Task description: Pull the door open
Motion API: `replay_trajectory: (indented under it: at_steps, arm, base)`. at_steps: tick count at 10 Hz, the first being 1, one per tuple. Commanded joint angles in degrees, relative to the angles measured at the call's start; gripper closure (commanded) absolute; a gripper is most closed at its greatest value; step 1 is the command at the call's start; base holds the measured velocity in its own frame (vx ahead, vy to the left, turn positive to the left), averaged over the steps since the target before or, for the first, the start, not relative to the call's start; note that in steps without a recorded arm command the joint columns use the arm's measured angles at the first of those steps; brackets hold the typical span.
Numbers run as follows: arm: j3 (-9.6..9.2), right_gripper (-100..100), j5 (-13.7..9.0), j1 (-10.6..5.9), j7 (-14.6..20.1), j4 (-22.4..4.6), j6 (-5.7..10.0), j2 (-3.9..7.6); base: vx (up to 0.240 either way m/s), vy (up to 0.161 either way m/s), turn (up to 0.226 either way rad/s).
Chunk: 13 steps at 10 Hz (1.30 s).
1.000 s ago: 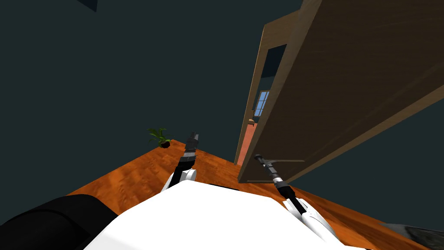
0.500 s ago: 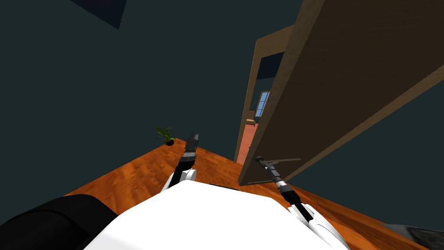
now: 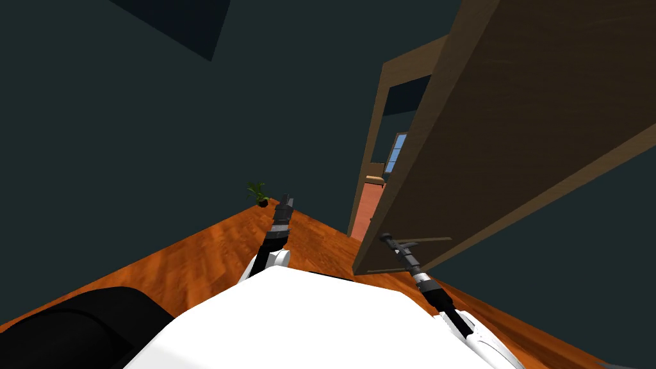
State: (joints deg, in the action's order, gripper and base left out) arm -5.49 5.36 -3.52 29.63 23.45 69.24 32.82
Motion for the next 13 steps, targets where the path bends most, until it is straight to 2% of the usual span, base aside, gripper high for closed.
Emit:
replay_trajectory:
  at_steps: [1,4,6,7,8,10,11,13]
  arm:
    - [0.21,100,-0.1,1.80,0.2,1.3,0.63,0.65]
    - [0.29,100,-0.2,3.03,0.6,0.1,3.55,1.60]
    - [0.29,100,-0.2,3.03,0.6,0.1,3.55,1.60]
    - [0.34,100,-0.2,3.68,0.9,-0.5,5.10,2.10]
    - [0.35,100,-0.2,3.82,0.9,-0.7,5.43,2.21]
    - [0.35,100,-0.2,3.82,0.9,-0.7,5.43,2.21]
    - [0.12,100,-0.1,4.41,1.0,0.5,4.87,1.88]
    - [0.13,100,-0.1,4.49,1.0,0.1,5.28,1.93]
  base:
    - [-0.172,-0.070,0.166]
    - [-0.155,-0.105,0.195]
    - [-0.094,-0.048,0.027]
    - [-0.130,-0.050,0.201]
    - [-0.172,-0.076,0.180]
    - [-0.080,-0.042,0.001]
    - [-0.017,-0.003,-0.006]
    - [-0.167,-0.087,0.204]
